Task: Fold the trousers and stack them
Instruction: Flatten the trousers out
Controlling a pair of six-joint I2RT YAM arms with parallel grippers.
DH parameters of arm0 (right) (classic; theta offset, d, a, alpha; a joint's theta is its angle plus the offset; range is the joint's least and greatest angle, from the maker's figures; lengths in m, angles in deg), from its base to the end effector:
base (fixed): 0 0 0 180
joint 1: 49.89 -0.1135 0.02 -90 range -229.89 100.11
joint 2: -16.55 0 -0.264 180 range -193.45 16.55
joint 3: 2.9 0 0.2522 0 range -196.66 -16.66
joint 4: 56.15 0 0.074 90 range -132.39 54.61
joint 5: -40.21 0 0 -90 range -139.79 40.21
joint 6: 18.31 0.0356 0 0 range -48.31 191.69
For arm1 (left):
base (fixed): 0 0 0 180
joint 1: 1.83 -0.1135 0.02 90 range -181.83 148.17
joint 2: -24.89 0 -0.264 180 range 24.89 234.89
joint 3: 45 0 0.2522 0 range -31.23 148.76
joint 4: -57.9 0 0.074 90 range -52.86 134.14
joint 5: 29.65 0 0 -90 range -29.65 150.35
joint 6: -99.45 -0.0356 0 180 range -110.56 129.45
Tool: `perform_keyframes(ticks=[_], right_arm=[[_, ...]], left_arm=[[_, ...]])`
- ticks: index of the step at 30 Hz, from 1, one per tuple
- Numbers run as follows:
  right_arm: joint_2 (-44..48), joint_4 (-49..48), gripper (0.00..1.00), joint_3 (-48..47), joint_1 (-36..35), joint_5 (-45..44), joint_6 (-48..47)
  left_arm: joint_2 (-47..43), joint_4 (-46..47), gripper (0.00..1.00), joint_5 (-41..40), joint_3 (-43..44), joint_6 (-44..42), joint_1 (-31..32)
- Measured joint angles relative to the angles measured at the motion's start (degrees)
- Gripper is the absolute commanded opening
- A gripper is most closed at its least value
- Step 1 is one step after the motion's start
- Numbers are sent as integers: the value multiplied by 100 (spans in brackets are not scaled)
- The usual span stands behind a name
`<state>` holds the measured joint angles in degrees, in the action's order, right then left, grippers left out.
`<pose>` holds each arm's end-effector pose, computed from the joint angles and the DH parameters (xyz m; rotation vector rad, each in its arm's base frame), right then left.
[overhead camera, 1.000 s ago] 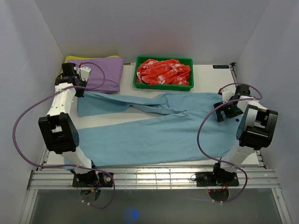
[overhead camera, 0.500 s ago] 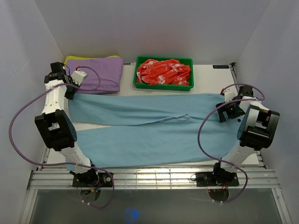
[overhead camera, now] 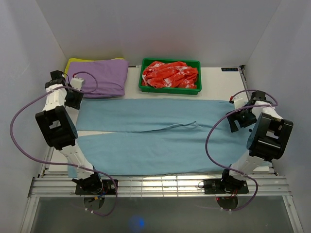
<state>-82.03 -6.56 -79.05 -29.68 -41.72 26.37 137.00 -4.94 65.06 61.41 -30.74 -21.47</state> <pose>0.3079 -0.1080 0.1744 -0.6395 2.7277 -0.0737 0.3875 0.1352 0.2311 0.5157 2.7236 0.1631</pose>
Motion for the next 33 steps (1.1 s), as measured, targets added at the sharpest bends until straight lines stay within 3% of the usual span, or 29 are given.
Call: perform_keyframes(ticks=[5,10,13,18,19,21,25,33], right_arm=[[584,507,90,-17,4,-55,-398],[1143,791,91,83,9,-352,-992],[1368,918,92,382,9,-516,-1320],[1405,1233,100,772,9,-595,-1574],[1405,1239,92,852,9,-605,-1593],[1403,1224,86,1040,9,-612,-1624],[1386,1169,76,1419,9,-634,-1615],[1355,1113,73,1598,7,-605,-1519]], left_arm=[[-1158,-284,66,643,-501,72,-264],[-2916,-737,70,1064,-1985,-221,-291],[-3373,-890,71,1126,-2924,-404,-278],[-3178,-903,67,1047,-4229,-612,-293],[-3093,-870,66,988,-4378,-632,-293],[-2909,-782,63,922,-4483,-632,-295],[-2455,-446,60,769,-4380,-577,-304],[-1311,-284,56,640,-3104,-280,-319]])
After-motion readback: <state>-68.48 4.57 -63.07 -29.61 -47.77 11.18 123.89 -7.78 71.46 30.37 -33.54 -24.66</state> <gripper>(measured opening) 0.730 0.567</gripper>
